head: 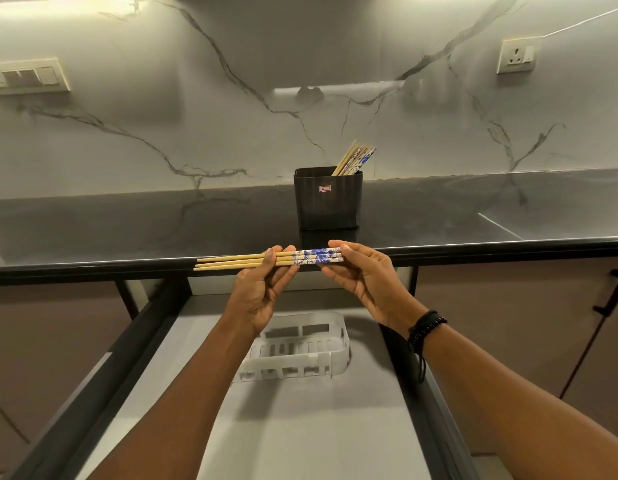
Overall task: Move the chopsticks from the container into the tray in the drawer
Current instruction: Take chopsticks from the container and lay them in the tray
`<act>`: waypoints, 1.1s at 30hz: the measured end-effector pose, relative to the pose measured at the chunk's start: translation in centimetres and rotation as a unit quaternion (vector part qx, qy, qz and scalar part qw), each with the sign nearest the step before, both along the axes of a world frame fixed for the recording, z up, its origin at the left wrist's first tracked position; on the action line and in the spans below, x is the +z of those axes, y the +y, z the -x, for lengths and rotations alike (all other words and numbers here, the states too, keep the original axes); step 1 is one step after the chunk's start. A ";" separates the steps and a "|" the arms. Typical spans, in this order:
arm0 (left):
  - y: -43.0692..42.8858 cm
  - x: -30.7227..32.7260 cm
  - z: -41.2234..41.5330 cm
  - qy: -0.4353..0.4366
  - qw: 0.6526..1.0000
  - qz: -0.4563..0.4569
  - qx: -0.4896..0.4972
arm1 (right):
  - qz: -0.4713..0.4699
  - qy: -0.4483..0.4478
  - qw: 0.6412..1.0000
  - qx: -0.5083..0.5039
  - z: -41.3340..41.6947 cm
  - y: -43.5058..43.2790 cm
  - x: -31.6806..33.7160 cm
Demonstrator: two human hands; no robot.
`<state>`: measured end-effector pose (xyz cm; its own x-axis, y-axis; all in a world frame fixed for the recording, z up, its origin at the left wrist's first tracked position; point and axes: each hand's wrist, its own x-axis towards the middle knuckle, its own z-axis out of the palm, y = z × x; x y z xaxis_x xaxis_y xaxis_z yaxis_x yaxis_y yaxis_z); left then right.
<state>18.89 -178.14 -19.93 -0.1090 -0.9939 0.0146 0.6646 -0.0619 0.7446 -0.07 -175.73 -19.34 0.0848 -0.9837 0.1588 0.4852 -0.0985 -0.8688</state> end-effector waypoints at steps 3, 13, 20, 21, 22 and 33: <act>0.0 0.1 0.2 -0.017 1.000 0.000 0.007 | 0.030 0.079 0.996 -0.040 -0.2 0.0 -0.2; -0.1 0.1 0.4 -0.015 1.000 -0.001 0.007 | 0.006 0.087 0.995 -0.039 0.3 0.2 -0.2; 0.0 0.3 -0.2 0.026 1.000 -0.008 -0.012 | -0.010 -0.038 0.999 0.035 0.1 0.5 0.1; 0.1 0.3 -0.1 0.028 0.999 -0.007 -0.015 | -0.011 -0.043 0.998 0.035 -0.1 0.4 0.0; 0.1 0.3 -0.2 0.029 0.999 -0.006 -0.018 | -0.014 -0.048 0.998 0.033 -0.2 0.4 0.0; -0.2 0.1 -0.2 -0.018 1.000 0.007 -0.008 | 0.013 0.042 0.999 0.004 -0.1 -0.2 -0.6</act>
<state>19.13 -178.31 -19.81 -0.1258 -0.9917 0.0250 0.6357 -0.0613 0.7695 -0.02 -175.88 -19.97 0.1072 -0.9784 0.1769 0.4115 -0.1183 -0.9037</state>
